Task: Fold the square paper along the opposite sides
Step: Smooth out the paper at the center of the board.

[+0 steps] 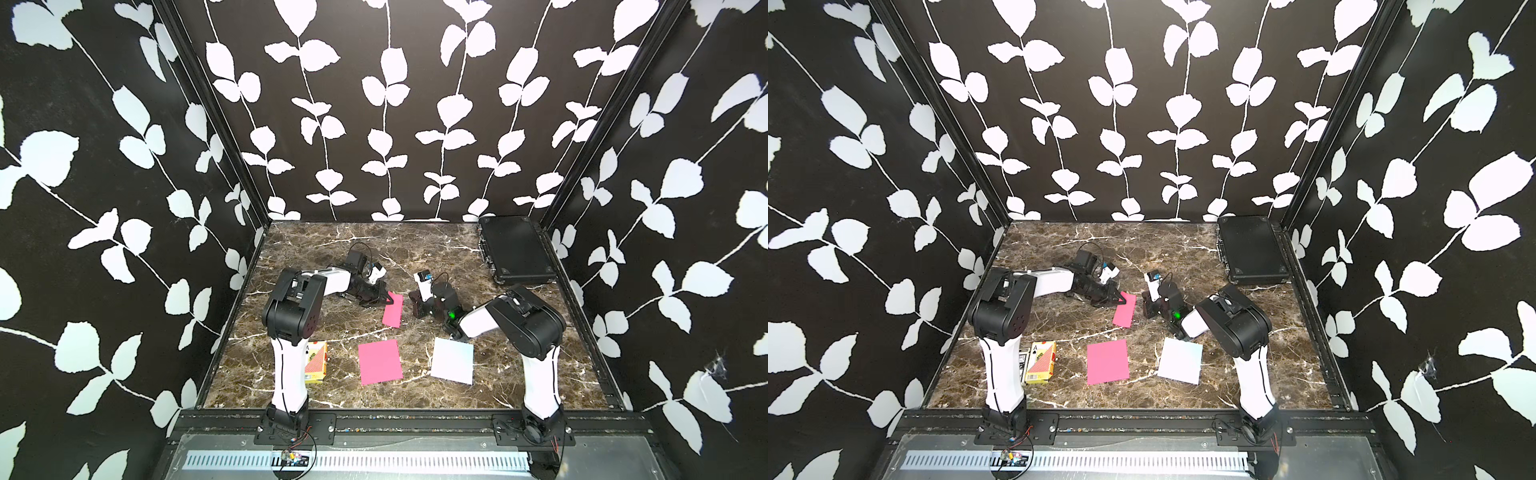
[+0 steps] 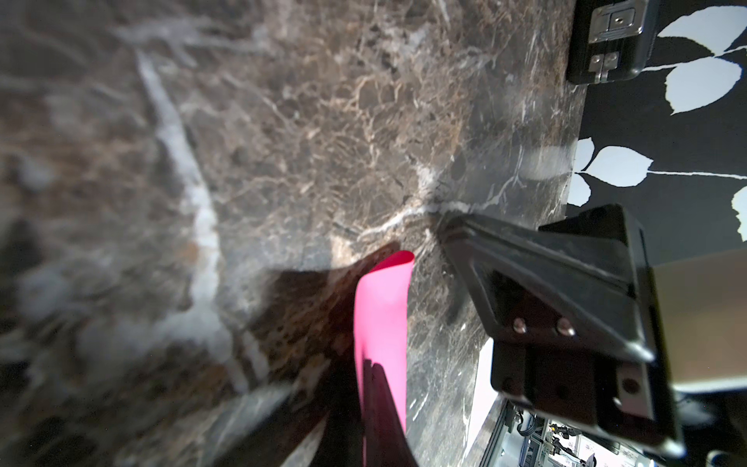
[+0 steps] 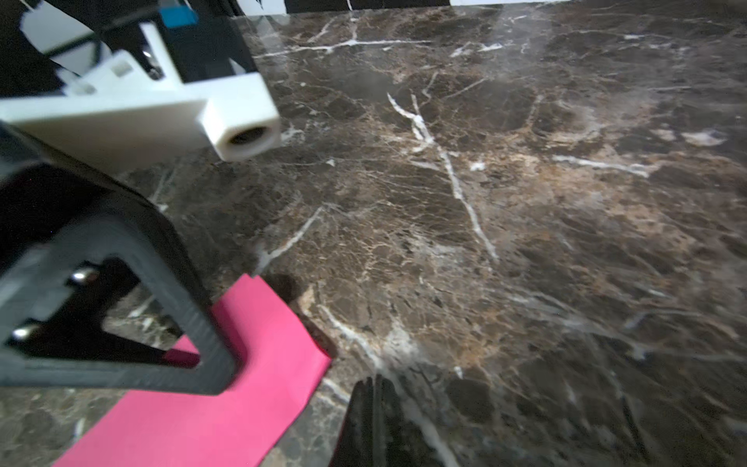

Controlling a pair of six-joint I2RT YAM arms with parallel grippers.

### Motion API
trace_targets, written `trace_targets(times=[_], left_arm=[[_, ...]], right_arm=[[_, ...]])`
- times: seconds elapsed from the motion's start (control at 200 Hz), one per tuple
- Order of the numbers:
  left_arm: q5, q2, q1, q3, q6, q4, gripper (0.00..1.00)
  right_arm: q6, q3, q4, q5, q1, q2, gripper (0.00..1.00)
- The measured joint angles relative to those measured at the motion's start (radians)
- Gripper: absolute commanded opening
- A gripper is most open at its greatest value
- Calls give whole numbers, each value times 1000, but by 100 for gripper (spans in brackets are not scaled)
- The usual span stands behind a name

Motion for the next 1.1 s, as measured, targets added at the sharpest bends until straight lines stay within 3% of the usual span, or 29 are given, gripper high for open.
trace_targets(times=[0.44, 1.1], left_arm=[[-1, 0, -1, 0, 2, 0, 0], [-19, 0, -18, 8, 27, -3, 0]], right_arm=[[-5, 64, 26, -21, 69, 63, 0], [29, 32, 68, 77, 24, 79, 0]])
